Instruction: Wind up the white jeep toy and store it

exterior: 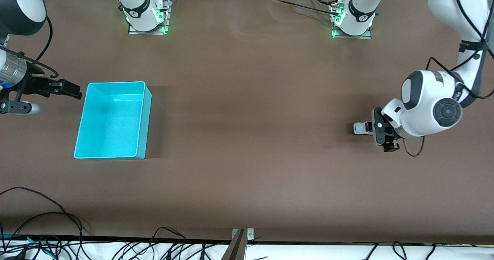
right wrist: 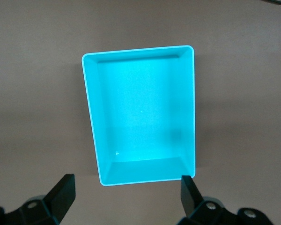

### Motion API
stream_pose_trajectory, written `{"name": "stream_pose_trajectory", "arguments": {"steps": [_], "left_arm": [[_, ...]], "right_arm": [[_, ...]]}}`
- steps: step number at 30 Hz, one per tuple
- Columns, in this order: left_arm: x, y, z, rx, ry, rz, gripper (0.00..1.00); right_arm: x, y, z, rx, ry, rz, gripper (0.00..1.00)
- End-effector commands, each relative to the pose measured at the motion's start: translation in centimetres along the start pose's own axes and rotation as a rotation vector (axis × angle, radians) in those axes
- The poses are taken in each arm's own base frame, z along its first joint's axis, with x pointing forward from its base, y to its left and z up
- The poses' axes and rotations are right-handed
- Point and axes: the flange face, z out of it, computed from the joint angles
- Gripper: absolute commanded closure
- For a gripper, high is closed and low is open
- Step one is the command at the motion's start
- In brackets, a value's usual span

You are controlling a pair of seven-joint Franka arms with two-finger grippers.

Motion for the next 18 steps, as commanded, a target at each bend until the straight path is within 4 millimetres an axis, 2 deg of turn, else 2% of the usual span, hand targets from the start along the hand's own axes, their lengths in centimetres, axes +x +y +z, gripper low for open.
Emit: {"name": "stream_pose_trajectory", "arguments": {"steps": [1,4,11,18], "left_arm": [[-0.2,1.7,1.7,0.032,-0.019,0.083,0.00],[-0.1,2.2,2.9,0.038,-0.032,0.135,0.00],[-1.1,3.7,5.3,0.047,-0.028,0.129,0.00],[-1.9,4.4,6.2,0.045,-0.025,0.119,0.00]], "right_arm": [[-0.4,-0.1,-0.7,0.011,0.011,-0.002,0.00],[-0.4,-0.1,-0.7,0.011,0.011,-0.002,0.00],[-0.4,-0.3,-0.7,0.011,0.011,-0.006,0.00],[-0.4,-0.3,-0.7,0.011,0.011,-0.006,0.00]]}}
